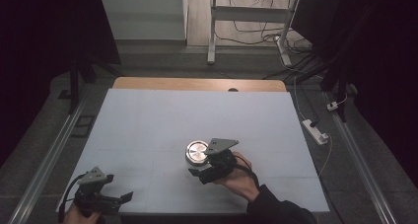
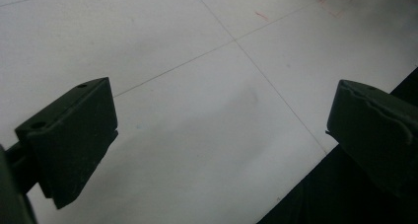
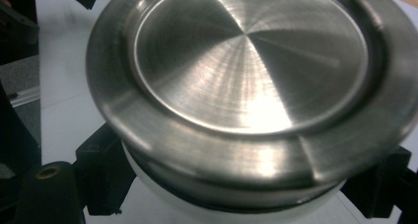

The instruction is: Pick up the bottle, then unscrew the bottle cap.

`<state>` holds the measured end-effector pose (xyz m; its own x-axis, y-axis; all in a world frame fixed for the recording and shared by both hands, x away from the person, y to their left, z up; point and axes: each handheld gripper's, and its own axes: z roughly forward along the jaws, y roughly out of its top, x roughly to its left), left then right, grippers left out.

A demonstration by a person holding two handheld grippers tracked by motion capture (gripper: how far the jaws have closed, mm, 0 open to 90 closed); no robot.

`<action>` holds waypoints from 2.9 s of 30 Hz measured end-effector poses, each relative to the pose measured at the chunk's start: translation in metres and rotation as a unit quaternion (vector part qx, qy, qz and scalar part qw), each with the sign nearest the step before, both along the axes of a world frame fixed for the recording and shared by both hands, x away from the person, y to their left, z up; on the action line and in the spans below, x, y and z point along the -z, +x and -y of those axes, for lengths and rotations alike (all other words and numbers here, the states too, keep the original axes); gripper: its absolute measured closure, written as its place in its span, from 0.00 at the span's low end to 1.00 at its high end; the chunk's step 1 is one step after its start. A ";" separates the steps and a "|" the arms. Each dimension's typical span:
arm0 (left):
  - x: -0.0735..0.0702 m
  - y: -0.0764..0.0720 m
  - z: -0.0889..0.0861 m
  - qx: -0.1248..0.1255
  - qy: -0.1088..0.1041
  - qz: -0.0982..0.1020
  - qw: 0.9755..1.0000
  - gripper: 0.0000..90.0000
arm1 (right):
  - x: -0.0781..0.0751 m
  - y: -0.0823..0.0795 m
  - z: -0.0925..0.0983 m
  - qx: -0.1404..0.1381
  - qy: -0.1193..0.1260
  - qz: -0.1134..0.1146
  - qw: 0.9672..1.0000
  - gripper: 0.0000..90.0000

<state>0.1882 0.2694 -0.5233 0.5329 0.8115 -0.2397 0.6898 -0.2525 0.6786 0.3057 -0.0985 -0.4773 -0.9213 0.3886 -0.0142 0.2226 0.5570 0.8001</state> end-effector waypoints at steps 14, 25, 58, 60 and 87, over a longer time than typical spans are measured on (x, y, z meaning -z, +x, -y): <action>0.000 0.001 0.000 0.000 0.002 -0.005 1.000 0.00 | -0.001 -0.002 0.001 -0.009 0.009 0.002 1.000 0.17; -0.012 0.002 0.008 0.028 -0.008 0.046 0.999 0.00 | -0.002 -0.002 0.002 -0.009 0.012 0.000 1.000 0.17; -0.046 0.063 0.069 0.165 -0.032 0.105 0.980 0.00 | -0.006 -0.003 0.006 -0.011 0.018 0.003 1.000 0.17; -0.050 0.068 0.073 0.170 -0.027 0.106 0.979 0.00 | -0.006 -0.003 0.006 -0.012 0.018 0.002 1.000 0.17; -0.087 0.125 0.141 0.414 -0.040 0.130 0.900 0.03 | -0.005 -0.004 0.005 -0.088 0.011 -0.012 0.996 0.17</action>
